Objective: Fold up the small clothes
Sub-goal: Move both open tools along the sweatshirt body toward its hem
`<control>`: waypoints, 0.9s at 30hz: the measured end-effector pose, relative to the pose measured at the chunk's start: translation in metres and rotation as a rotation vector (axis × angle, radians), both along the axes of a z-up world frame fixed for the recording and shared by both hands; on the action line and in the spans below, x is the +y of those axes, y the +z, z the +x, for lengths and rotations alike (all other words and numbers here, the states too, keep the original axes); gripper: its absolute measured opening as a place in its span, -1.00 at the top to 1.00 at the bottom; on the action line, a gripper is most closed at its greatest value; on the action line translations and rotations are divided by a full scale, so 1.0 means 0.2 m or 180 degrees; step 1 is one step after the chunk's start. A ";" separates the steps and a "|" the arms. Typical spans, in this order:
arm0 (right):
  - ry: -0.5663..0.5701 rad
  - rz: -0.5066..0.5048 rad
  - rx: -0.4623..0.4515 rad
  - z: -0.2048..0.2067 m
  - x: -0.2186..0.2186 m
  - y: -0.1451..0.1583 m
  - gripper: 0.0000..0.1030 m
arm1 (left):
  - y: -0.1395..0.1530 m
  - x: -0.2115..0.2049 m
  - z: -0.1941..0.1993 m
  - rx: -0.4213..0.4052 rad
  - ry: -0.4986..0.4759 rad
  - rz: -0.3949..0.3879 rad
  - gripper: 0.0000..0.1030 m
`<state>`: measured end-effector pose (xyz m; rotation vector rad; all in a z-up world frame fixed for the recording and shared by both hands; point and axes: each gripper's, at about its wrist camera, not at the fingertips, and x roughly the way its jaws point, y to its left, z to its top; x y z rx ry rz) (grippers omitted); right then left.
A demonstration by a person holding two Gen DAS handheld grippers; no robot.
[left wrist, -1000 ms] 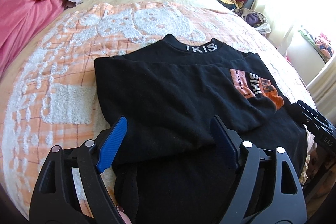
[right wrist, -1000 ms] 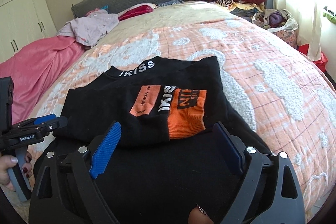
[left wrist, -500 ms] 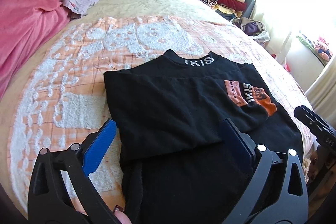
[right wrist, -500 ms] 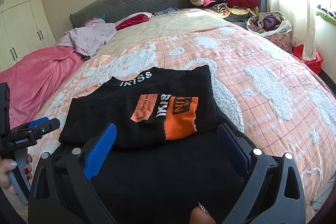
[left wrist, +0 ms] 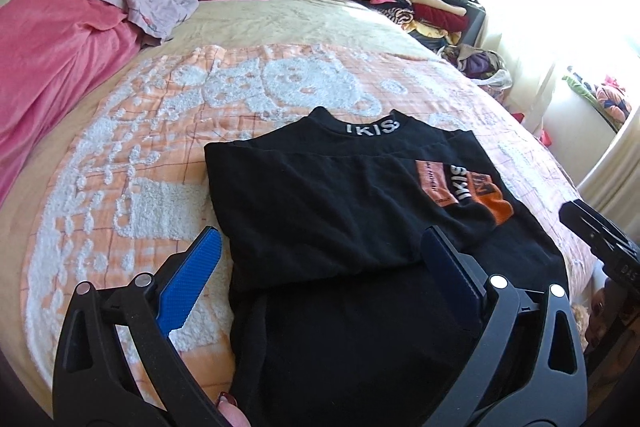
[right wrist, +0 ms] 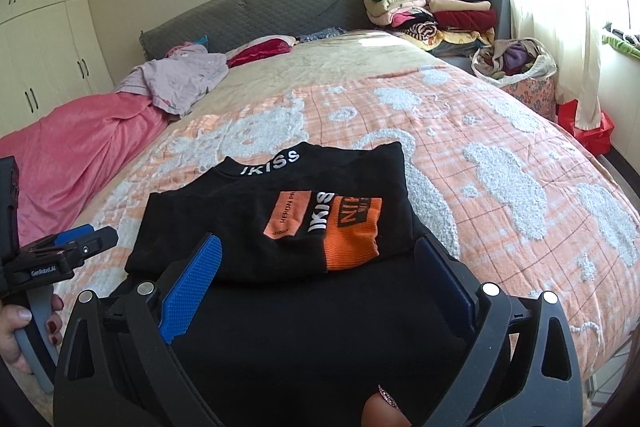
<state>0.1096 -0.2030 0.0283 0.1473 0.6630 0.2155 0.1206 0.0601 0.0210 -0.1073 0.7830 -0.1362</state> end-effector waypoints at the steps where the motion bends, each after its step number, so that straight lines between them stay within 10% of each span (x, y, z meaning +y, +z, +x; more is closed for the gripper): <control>1: 0.0008 0.0005 -0.0016 -0.01 0.00 0.01 -0.88 | 0.00 0.00 -0.01 -0.0022 0.0011 0.0016 -0.82; 27: 0.0081 -0.0071 -0.0094 -0.20 -0.03 0.08 -0.88 | -0.04 0.00 -0.33 -0.0081 0.0158 0.0025 -0.82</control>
